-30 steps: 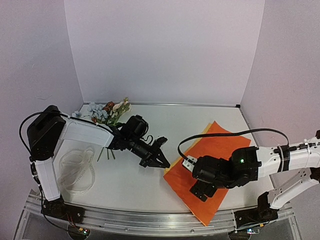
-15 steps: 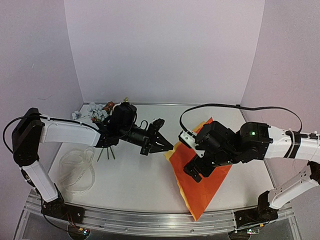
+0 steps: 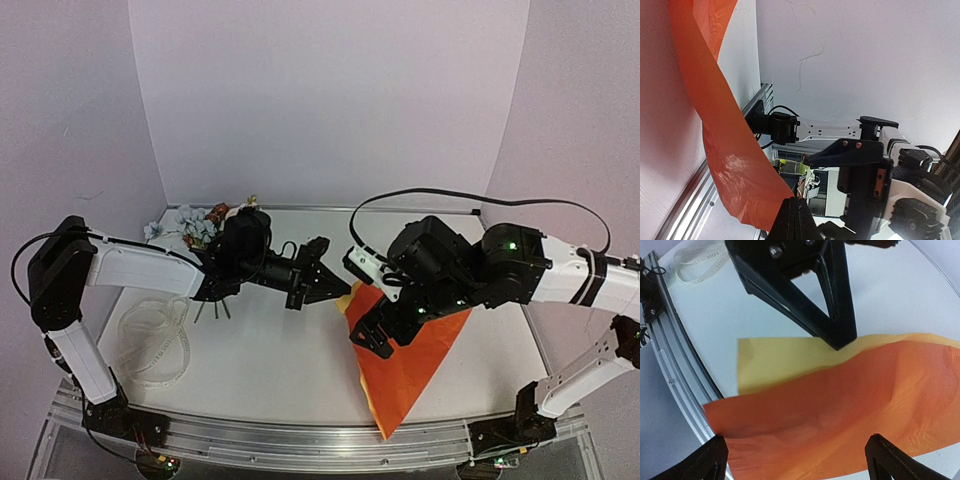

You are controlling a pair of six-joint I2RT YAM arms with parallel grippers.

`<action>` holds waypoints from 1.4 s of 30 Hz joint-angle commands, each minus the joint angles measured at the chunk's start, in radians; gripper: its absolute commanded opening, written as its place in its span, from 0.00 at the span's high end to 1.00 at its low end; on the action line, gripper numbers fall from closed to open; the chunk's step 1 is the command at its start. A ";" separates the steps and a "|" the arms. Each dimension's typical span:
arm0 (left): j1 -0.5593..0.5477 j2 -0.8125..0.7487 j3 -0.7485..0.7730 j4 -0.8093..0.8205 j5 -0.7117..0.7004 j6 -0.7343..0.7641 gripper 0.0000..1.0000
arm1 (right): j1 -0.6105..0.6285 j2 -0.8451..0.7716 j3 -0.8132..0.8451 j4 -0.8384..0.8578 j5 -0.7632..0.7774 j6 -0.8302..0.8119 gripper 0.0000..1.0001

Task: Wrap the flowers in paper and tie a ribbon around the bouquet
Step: Flatten the folded wrapping paper at the center of the board.

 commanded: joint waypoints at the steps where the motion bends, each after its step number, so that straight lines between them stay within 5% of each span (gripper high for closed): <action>1: -0.007 0.028 0.025 0.035 0.012 0.002 1.00 | 0.000 -0.004 0.101 -0.056 -0.038 0.034 0.02; 21: -0.013 0.033 0.075 -0.131 0.022 0.156 1.00 | -0.001 0.200 0.364 -0.324 0.002 0.094 0.02; 33: -0.032 0.026 0.079 -0.192 0.061 0.250 1.00 | -0.012 0.198 0.329 -0.324 -0.069 0.079 0.02; 42: -0.044 -0.009 0.077 0.005 0.119 0.152 1.00 | -0.047 0.092 0.202 -0.221 -0.082 0.051 0.02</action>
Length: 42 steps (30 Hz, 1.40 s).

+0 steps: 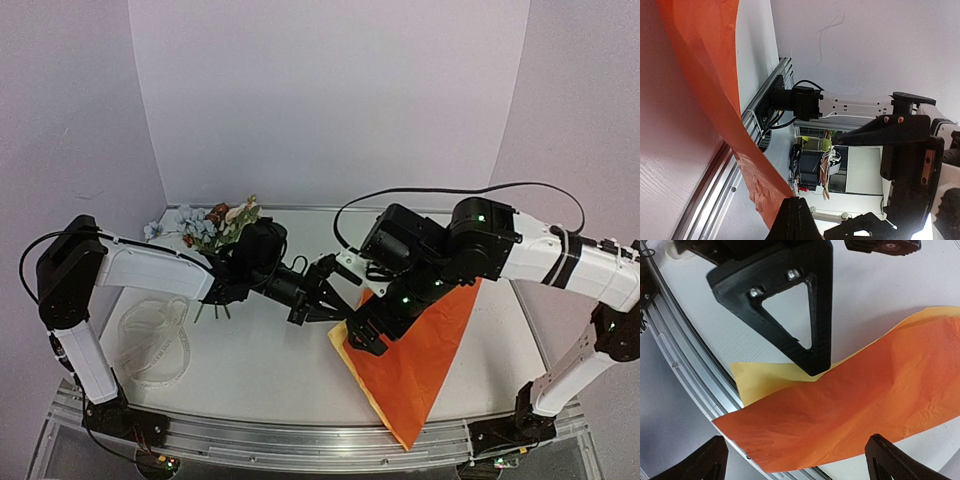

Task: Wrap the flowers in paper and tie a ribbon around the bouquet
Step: Flatten the folded wrapping paper at the center of the board.

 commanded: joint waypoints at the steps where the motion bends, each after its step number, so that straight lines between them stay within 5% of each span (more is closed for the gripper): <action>1: -0.006 -0.056 0.039 0.193 0.042 -0.085 1.00 | -0.020 -0.087 -0.059 0.073 -0.009 -0.023 0.02; 11: -0.006 0.013 0.002 0.576 0.010 -0.400 1.00 | -0.019 -0.137 -0.201 0.242 -0.023 -0.017 0.02; 19: -0.012 0.057 0.030 0.600 0.018 -0.430 1.00 | -0.019 -0.150 -0.219 0.274 -0.001 -0.043 0.02; 22: -0.013 0.062 0.019 0.594 0.019 -0.429 1.00 | -0.019 -0.142 -0.209 0.276 0.031 -0.059 0.17; 31: -0.013 0.062 0.002 0.573 0.022 -0.427 1.00 | -0.024 -0.121 -0.172 0.280 0.056 -0.075 0.92; 34: -0.014 0.063 0.000 0.556 0.032 -0.418 1.00 | -0.024 -0.134 -0.169 0.279 0.064 -0.081 1.00; 42: 0.008 0.046 -0.016 0.429 0.041 -0.323 1.00 | -0.039 -0.201 -0.208 0.271 0.083 -0.103 1.00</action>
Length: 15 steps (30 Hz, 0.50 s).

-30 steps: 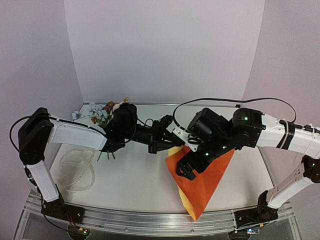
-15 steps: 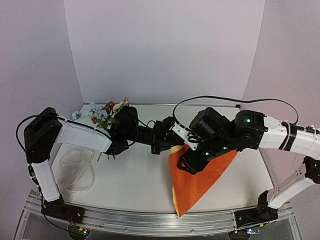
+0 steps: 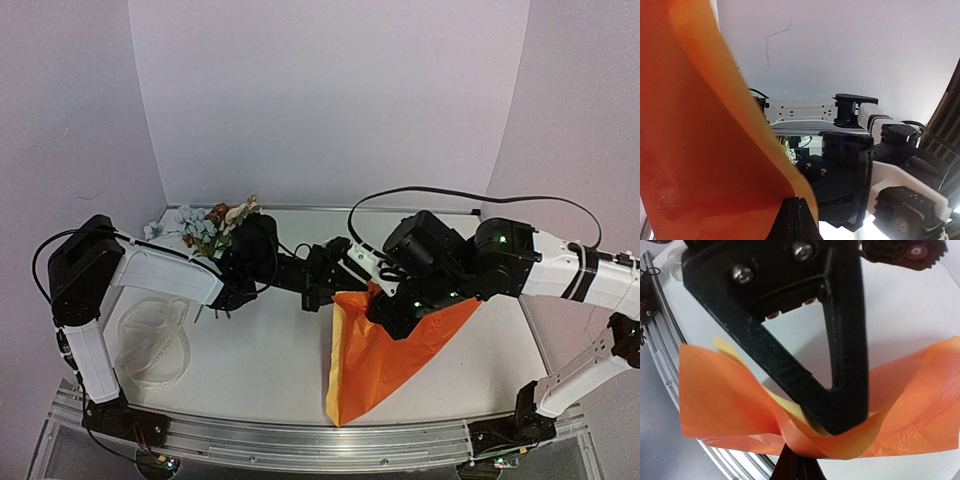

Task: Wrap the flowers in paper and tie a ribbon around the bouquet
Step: Flatten the folded wrapping paper at the center of the board.

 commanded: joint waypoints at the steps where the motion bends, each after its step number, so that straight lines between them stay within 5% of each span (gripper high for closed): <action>1: 0.025 -0.032 -0.024 -0.111 0.014 0.101 1.00 | -0.018 -0.083 -0.009 0.012 0.044 -0.018 1.00; 9: 0.153 -0.104 -0.091 -0.431 -0.068 0.359 1.00 | -0.027 -0.144 -0.091 -0.062 0.203 -0.017 1.00; 15: 0.271 -0.243 -0.171 -0.789 -0.364 0.590 1.00 | -0.031 -0.198 -0.152 -0.134 0.423 -0.020 1.00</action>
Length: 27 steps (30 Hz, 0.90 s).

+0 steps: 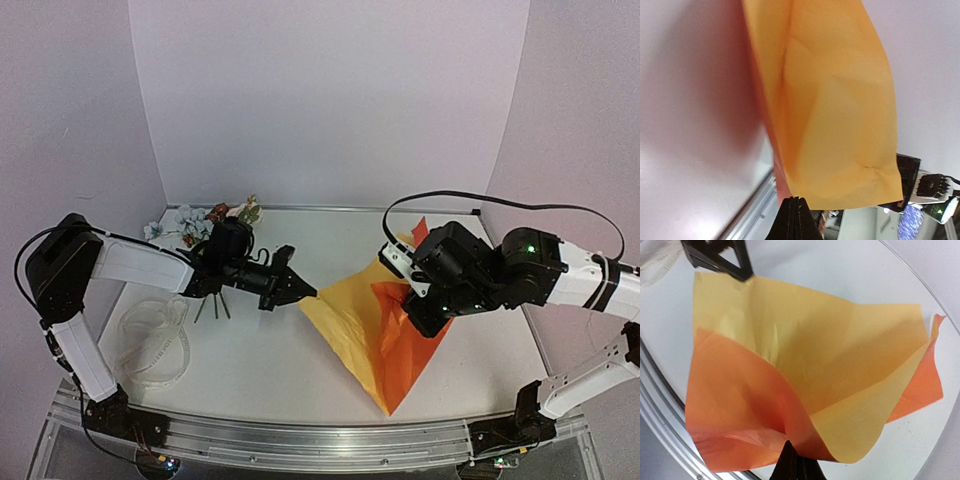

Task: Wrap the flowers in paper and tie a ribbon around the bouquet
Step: Flatten the folded wrapping paper at the center of the board.

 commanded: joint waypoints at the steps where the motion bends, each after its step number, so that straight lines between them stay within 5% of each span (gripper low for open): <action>1: 0.068 -0.165 -0.050 -0.336 -0.269 0.220 1.00 | -0.007 -0.062 -0.041 -0.090 0.230 -0.007 1.00; 8: 0.073 -0.385 -0.219 -0.484 -0.563 0.145 1.00 | -0.007 -0.132 -0.163 -0.140 0.333 0.111 1.00; 19: 0.065 -0.524 -0.368 -0.557 -0.641 0.126 1.00 | -0.006 -0.128 -0.374 -0.163 0.345 0.440 0.98; 22: 0.055 -0.528 -0.400 -0.527 -0.634 0.118 1.00 | -0.005 -0.124 -0.408 -0.164 0.326 0.493 0.80; 25: 0.040 -0.524 -0.415 -0.502 -0.638 0.116 1.00 | -0.005 -0.135 -0.428 -0.167 0.299 0.516 0.44; 27: 0.034 -0.514 -0.422 -0.483 -0.632 0.122 1.00 | -0.006 -0.157 -0.427 -0.193 0.284 0.518 0.30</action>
